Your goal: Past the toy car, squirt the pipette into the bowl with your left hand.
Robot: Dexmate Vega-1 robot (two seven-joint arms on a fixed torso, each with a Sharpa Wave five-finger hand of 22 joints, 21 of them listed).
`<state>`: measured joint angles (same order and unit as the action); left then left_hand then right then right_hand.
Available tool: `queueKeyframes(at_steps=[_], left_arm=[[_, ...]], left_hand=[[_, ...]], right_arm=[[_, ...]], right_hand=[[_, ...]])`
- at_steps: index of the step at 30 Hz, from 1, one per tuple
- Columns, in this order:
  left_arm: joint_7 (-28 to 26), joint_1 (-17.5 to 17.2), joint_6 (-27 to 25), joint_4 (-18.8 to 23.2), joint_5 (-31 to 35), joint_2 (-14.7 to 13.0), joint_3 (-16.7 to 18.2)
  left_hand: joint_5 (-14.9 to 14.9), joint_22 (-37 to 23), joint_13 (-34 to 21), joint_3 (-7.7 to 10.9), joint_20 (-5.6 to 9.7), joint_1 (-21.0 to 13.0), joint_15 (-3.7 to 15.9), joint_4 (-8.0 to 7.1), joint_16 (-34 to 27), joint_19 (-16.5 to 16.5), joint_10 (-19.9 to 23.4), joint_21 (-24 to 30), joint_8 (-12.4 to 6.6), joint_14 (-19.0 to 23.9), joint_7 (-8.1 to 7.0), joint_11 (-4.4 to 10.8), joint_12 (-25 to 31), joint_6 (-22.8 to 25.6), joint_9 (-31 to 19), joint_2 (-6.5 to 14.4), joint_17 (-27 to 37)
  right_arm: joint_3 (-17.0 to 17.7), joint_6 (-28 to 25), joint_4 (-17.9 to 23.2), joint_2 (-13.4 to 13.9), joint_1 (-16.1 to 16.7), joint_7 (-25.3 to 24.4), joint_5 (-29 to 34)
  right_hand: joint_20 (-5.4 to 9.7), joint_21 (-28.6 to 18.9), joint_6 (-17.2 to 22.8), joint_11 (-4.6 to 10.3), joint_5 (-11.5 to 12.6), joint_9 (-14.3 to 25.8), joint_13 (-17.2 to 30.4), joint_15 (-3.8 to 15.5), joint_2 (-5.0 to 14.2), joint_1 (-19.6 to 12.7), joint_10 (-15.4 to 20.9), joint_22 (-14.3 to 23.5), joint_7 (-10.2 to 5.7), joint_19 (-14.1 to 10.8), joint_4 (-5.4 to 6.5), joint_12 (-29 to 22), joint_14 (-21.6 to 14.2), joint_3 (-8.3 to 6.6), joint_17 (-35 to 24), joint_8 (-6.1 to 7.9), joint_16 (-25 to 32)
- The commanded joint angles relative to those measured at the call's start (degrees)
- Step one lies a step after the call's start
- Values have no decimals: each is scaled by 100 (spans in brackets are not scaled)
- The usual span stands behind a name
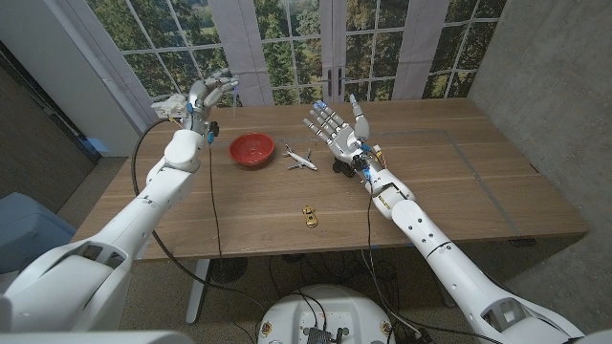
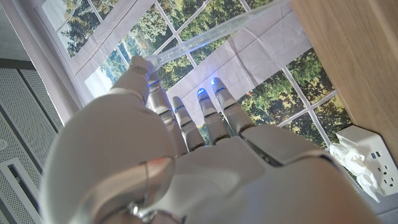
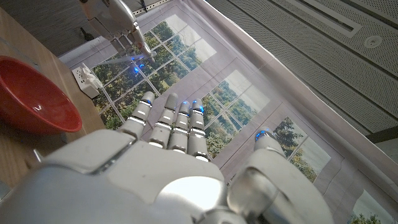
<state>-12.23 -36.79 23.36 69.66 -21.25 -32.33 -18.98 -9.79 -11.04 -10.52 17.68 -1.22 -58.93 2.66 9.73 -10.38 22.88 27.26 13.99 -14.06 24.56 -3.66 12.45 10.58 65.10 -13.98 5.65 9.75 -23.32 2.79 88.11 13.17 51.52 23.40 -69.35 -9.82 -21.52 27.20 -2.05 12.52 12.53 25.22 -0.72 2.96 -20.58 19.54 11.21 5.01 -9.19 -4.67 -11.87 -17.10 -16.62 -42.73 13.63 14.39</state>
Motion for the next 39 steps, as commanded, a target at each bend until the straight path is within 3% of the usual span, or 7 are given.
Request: queueKeyframes(at_steps=[1,20,39], left_arm=[[-10,-15,-55,54,24,-21,4],[56,-13,-84,65,-17,-36,13],[126,14,-69,10,-68,-35,12]], left_hand=[[1,-28,-20,-47,-16,4,570,0,2,15,-62,19,-49,-65,6,-19,10,-104,-373,-103,12],[-1,-21,-14,-155,-44,82,533,-43,-10,-32,-154,-6,203,-125,-75,-44,28,-503,-267,-207,20],[-5,-19,-12,-201,-68,123,500,-55,-11,-55,-214,-18,286,-162,-96,-68,31,-656,-207,-237,20]], right_arm=[[-15,43,33,14,20,-21,36],[-27,64,-36,0,-25,-14,53],[-52,165,-91,8,-73,-117,230]], right_hand=[[-18,12,51,-12,30,9,5,8,-6,4,45,15,-2,48,-34,-6,-2,10,2,-2,20],[-17,24,-1,-20,34,8,-24,-6,6,27,0,16,-52,45,-85,10,34,5,13,-36,9],[-18,41,-70,-35,43,4,-56,-32,17,31,-47,16,-68,52,-150,22,88,-9,25,-75,-9]])
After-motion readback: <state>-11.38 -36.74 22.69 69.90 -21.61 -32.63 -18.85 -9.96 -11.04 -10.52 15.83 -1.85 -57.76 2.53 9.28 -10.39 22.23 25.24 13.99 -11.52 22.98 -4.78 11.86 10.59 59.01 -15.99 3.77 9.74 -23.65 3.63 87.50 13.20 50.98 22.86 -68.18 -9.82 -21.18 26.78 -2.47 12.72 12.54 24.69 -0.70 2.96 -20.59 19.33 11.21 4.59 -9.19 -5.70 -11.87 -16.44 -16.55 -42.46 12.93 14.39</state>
